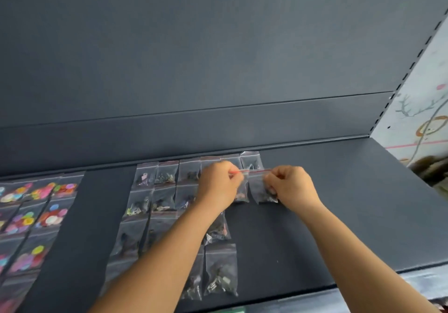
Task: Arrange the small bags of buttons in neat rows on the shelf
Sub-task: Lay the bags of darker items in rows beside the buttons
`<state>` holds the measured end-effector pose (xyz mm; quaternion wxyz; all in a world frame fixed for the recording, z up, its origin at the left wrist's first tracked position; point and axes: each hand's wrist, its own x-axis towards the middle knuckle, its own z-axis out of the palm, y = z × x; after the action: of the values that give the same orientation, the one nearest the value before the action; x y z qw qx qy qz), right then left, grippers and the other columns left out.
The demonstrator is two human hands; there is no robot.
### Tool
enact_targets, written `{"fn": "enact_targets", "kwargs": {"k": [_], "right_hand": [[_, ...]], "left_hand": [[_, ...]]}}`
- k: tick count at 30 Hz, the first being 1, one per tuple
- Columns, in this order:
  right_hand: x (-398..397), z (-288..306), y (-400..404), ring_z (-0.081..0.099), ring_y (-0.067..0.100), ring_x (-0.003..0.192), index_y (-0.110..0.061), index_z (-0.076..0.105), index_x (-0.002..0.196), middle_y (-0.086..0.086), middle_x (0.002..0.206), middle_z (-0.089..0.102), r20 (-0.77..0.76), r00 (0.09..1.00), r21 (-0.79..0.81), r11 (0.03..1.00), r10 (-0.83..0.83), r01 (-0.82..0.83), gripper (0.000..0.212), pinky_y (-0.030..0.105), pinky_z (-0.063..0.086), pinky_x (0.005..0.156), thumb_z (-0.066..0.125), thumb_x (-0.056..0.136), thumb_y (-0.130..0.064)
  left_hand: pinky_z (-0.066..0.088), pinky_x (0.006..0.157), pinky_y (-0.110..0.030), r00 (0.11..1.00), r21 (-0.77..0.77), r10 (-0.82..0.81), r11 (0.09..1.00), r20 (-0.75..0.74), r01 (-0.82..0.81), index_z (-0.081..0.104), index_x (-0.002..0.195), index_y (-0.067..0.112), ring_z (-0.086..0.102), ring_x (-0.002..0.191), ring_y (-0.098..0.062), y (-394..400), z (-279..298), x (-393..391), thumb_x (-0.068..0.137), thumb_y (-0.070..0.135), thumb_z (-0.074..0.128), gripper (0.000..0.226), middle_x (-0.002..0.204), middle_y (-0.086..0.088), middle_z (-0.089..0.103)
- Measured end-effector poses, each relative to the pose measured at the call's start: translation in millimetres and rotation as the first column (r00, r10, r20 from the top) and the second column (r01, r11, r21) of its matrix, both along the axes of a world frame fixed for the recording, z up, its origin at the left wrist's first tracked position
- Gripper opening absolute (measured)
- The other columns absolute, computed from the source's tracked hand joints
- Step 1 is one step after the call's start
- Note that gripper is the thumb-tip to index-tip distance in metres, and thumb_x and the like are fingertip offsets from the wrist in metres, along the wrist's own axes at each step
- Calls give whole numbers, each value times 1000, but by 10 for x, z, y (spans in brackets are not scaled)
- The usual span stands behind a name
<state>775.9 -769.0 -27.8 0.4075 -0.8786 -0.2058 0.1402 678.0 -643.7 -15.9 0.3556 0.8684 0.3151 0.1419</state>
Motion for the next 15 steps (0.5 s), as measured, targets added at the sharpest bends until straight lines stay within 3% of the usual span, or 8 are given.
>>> {"fn": "enact_targets", "kwargs": {"k": [2,5,8,11,15], "right_hand": [[8,0,2,60,20,72,-12,67,89,6,83,69,98,994,-99,995,41,-32,12,27,44,66,59,85,-21],[-1,-1,-38,59,25,98,-19,57,121,4,113,57,211,969,-143,984,132,-103,34,29,45,79,59,87,-21],[-71,11,-83,52,23,104,-25,60,120,1,118,52,325,905,-168,959,274,-229,33,29,44,80,60,87,-21],[-116,-44,-97,47,22,105,-22,68,105,-3,115,56,323,857,-252,909,402,-332,20,28,42,83,58,88,-23],[-80,-137,-72,48,23,104,-22,69,95,-4,108,59,325,855,-253,908,405,-334,14,30,44,86,58,87,-25]], "left_hand": [[45,85,-26,999,124,3,992,-48,3,66,113,15,61,103,-19,-15,2,-7,87,21,62,27,110,-1,68],[34,100,-31,993,294,0,955,-118,35,50,134,19,42,122,-22,-32,20,-85,93,25,56,42,130,-1,52],[33,100,-29,983,385,-88,911,-163,146,57,128,19,40,120,-19,-90,-18,-179,96,25,49,33,128,2,53],[38,98,-31,956,379,-153,894,-249,241,63,120,19,43,115,-19,-134,-107,-231,98,26,45,30,125,4,57],[39,96,-34,949,369,-150,895,-278,250,66,115,17,46,113,-20,-132,-143,-240,99,26,42,30,122,2,59]]}}
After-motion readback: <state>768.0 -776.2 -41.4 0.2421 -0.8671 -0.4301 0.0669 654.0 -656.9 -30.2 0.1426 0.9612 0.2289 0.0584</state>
